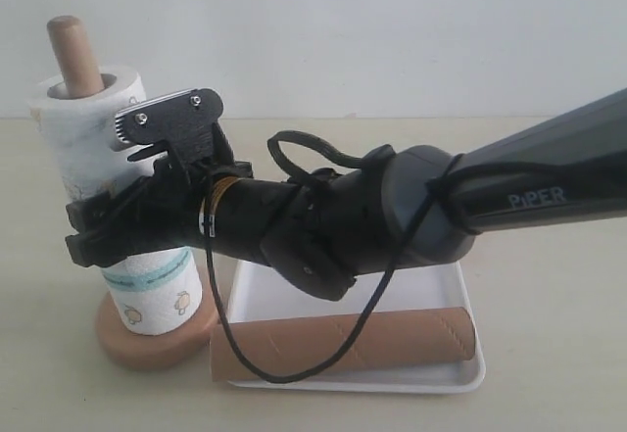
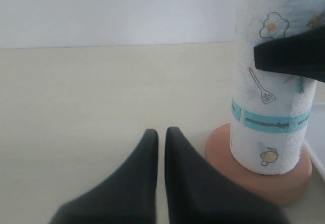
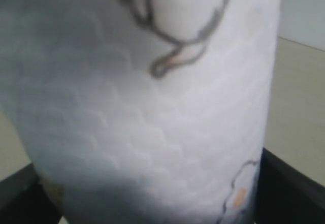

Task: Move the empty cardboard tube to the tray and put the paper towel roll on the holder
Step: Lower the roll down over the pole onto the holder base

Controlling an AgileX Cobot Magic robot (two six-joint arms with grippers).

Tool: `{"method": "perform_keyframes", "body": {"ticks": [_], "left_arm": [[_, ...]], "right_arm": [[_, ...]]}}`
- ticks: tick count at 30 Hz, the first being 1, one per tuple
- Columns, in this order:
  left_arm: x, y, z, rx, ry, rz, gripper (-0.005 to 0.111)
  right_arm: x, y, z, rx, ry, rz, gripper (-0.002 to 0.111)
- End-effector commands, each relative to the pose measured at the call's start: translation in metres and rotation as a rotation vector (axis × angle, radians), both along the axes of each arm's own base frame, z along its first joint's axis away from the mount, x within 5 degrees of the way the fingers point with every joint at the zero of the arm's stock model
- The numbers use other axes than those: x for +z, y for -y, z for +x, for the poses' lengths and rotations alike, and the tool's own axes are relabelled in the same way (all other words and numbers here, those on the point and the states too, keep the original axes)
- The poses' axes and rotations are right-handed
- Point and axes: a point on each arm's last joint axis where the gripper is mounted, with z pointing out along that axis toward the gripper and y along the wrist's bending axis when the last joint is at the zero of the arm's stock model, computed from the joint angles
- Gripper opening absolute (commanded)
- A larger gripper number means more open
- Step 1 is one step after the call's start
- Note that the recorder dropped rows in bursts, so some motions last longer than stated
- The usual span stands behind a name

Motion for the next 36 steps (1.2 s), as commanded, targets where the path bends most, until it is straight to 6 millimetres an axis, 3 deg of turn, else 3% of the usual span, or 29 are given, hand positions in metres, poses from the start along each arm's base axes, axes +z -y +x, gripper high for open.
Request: {"method": "perform_keyframes", "body": {"ticks": [1,32,34,36], "left_arm": [[-0.0003,0.0,0.0001,0.002,0.007,-0.004,0.004],[-0.0005,0.0,0.0001,0.002,0.006,-0.003,0.004],[-0.0005,0.0,0.0001,0.002,0.006,-0.003,0.004],[-0.0005,0.0,0.0001,0.002,0.006,-0.003,0.004]], "right_arm": [[0.0214,0.0035,-0.0012,-0.006,0.025,0.03,0.08],[0.0244,0.0061,-0.0021,-0.019,-0.005,0.01,0.08],[0.0248,0.0059,-0.0021,-0.018,-0.004,0.015,0.085],[0.0248,0.0059,-0.0021,-0.021,-0.011,0.019,0.098]]}}
